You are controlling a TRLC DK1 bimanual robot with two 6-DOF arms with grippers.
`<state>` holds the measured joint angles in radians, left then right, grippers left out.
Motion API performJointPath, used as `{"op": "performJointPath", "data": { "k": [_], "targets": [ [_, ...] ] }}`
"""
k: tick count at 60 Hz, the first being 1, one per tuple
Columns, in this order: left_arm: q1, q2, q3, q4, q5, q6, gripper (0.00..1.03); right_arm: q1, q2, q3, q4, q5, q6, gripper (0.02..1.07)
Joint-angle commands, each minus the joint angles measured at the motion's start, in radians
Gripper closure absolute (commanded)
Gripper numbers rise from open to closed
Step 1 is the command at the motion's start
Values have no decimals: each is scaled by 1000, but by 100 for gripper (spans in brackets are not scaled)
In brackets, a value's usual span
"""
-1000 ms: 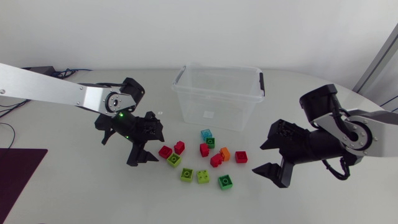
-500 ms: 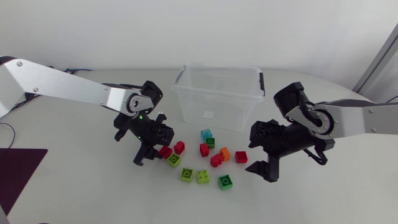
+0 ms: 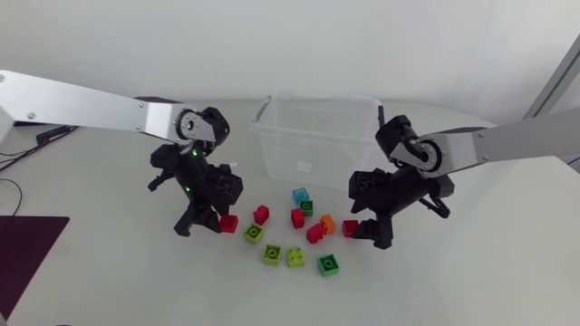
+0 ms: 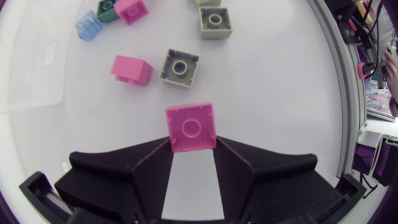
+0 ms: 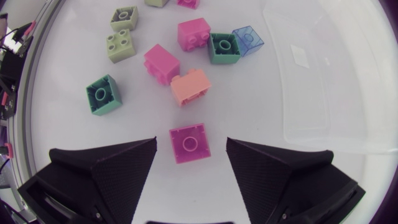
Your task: Pick up the duplo bricks and place them in the container
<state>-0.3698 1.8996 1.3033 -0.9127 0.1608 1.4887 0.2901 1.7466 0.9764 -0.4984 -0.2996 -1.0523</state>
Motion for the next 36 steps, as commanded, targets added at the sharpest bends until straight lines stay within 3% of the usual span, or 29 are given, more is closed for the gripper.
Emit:
{"op": "performJointPath", "data": {
  "k": [1, 12, 16, 30, 36],
  "targets": [
    [5, -116, -9, -32, 37, -2, 68, 15, 36, 13, -12, 14, -32, 42],
    [0, -327, -13, -71, 140, -70, 68, 29, 54, -19, 23, 20, -28, 67],
    [-3, -378, -2, -64, 195, -125, 68, 40, 59, -42, 49, 22, -17, 81],
    [2, -401, 11, 150, 302, -386, 67, 60, -29, -130, 75, 45, 18, 85],
    [-14, -398, -27, 354, 306, -551, 65, 60, -141, -163, 57, 42, 43, 85]
  ]
}}
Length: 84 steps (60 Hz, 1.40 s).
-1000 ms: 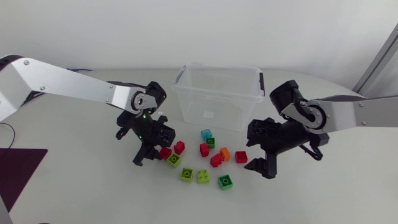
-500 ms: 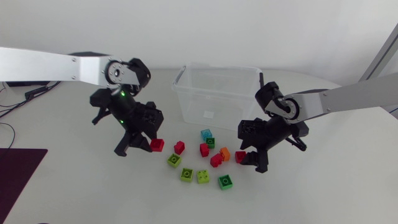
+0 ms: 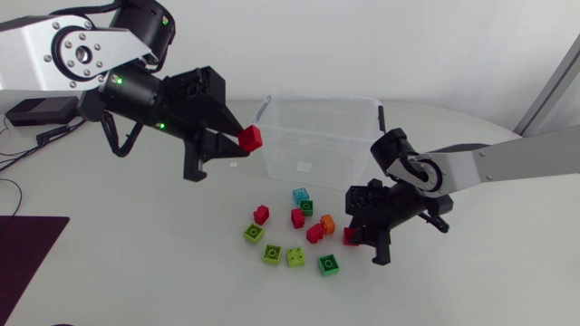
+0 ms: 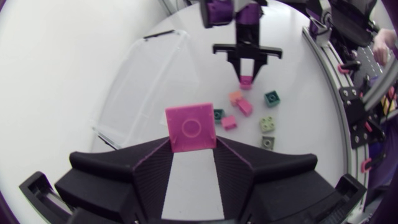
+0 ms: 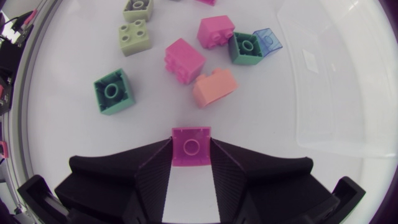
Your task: Pick up the duplo bricks and place them in the container
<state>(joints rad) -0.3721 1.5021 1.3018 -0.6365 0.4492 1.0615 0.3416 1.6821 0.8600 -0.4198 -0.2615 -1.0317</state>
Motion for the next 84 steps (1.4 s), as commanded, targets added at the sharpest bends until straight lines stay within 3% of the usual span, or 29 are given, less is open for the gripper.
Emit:
{"op": "performJointPath", "data": {
  "k": [1, 9, 15, 23, 32, 47, 49, 54, 65, 73, 84],
  "targets": [
    [-16, 6, -32, 118, 17, -166, 64, 7, -94, -52, -25, 2, 27, 85],
    [-51, 61, -27, 274, -47, -324, 60, 5, -231, -70, -60, -8, 67, 85],
    [-65, 130, 28, 320, -96, -422, 57, 8, -326, -70, -80, -18, 113, 85],
    [-67, 245, 120, 337, -127, -526, 57, 27, -415, -61, -79, -18, 183, 85],
    [-70, 382, 228, 376, -225, -640, 55, 28, -472, -27, -70, -16, 242, 85],
    [-93, 463, 313, 437, -320, -759, 53, 19, -504, 42, -30, -15, 321, 85],
    [-96, 455, 313, 437, -340, -764, 48, 17, -504, 54, -20, -15, 332, 85],
    [-103, 412, 289, 437, -386, -776, 44, 8, -496, 94, 9, -2, 366, 85],
    [-114, 179, 77, 436, -466, -791, 6, -4, -415, 198, 78, 39, 417, 85],
    [-113, 40, -58, 423, -486, -795, 5, -6, -331, 244, 164, 84, 443, 85],
    [-85, -82, -184, 328, -498, -833, 5, -18, -245, 286, 262, 123, 467, 85]
  ]
}}
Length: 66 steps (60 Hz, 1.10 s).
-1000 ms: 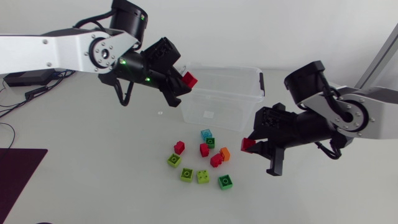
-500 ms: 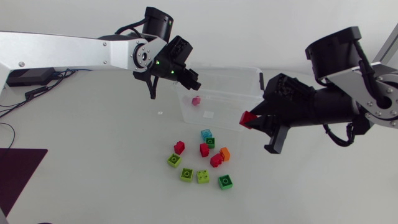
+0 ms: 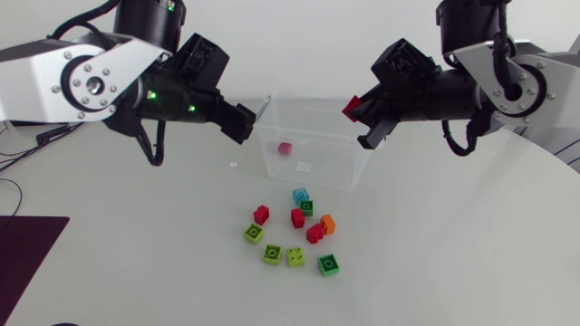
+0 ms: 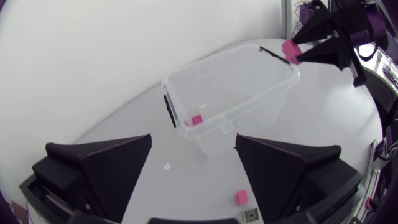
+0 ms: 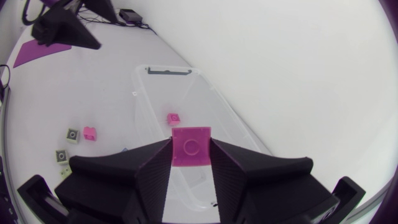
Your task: Pick up the duplo bricks and place them in the container
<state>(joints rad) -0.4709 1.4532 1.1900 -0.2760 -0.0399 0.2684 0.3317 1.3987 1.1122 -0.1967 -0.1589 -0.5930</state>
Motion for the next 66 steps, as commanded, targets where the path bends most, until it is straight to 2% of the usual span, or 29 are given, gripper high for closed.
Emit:
{"op": "performJointPath", "data": {
  "k": [1, 12, 20, 23, 24, 29, 31, 36, 44, 47, 49, 55, 61, 66],
  "targets": [
    [14, -44, -95, -45, -9, -41, 5, -8, 45, 35, 48, 27, 30, 85],
    [-11, -53, -217, -94, -9, -47, 5, -33, 129, 77, 131, 50, 41, 84],
    [-29, -13, -221, -204, -8, -97, 5, -45, 200, 110, 197, 94, 58, 80],
    [-44, -13, -216, -233, -6, -106, 5, -45, 217, 113, 230, 119, 62, 70],
    [-51, -13, -213, -242, -5, -113, 5, -42, 224, 118, 243, 137, 67, 63],
    [-63, 6, -185, -304, 18, -127, 5, -34, 258, 143, 276, 211, 105, 40],
    [-63, 26, -171, -333, 23, -135, 5, -33, 264, 144, 298, 229, 117, 32],
    [-64, 55, -162, -362, 41, -147, 6, -22, 267, 136, 373, 318, 151, 22],
    [-75, 111, -148, -379, 69, -155, 6, -10, 212, 98, 427, 380, 186, 21],
    [-78, 138, -141, -373, 69, -155, 6, 3, 181, 77, 413, 389, 186, 21],
    [-84, 164, -135, -370, 69, -153, 6, 21, 149, 47, 410, 404, 200, 16],
    [-103, 228, -125, -331, 69, -153, 6, 53, 51, -34, 399, 420, 229, 16],
    [-114, 280, -107, -305, 69, -155, 7, 69, -24, -83, 332, 417, 266, 16],
    [-118, 323, -86, -293, 69, -155, 8, 75, -70, -112, 247, 364, 271, 16]
  ]
}}
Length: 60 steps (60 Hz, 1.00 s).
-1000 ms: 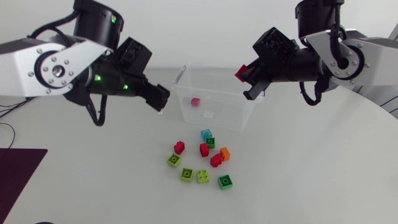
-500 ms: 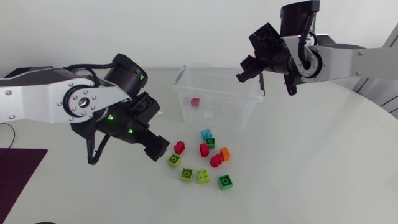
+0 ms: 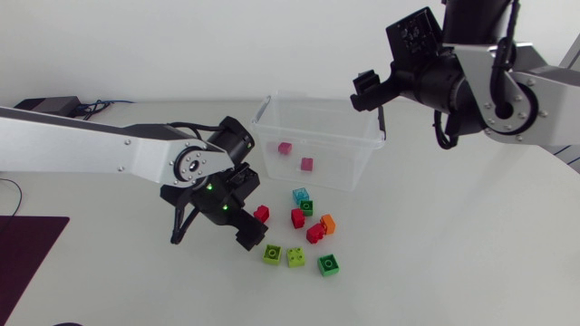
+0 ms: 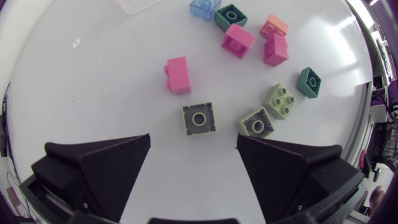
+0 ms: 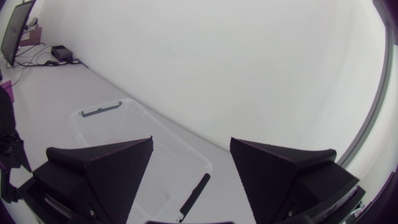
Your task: Pick up the duplo bricks and place them in the container
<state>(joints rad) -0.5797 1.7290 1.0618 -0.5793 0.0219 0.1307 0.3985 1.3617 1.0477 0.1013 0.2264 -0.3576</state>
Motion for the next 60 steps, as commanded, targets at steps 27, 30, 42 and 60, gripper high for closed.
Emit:
{"op": "performJointPath", "data": {
  "k": [27, 30, 42, 60],
  "targets": [
    [-20, 187, 73, 55, 3, -26, 45, 77, -269, -284, -345, -260, -67, 7],
    [-22, 192, 70, 53, 1, -25, 46, 102, -277, -302, -374, -283, -106, 7],
    [-19, 190, 41, 67, 1, -2, 75, 131, -240, -298, -552, -392, -284, 7],
    [-35, -13, 10, 12, 3, 80, 79, 184, -119, -276, -732, -487, -429, 7]
  ]
}}
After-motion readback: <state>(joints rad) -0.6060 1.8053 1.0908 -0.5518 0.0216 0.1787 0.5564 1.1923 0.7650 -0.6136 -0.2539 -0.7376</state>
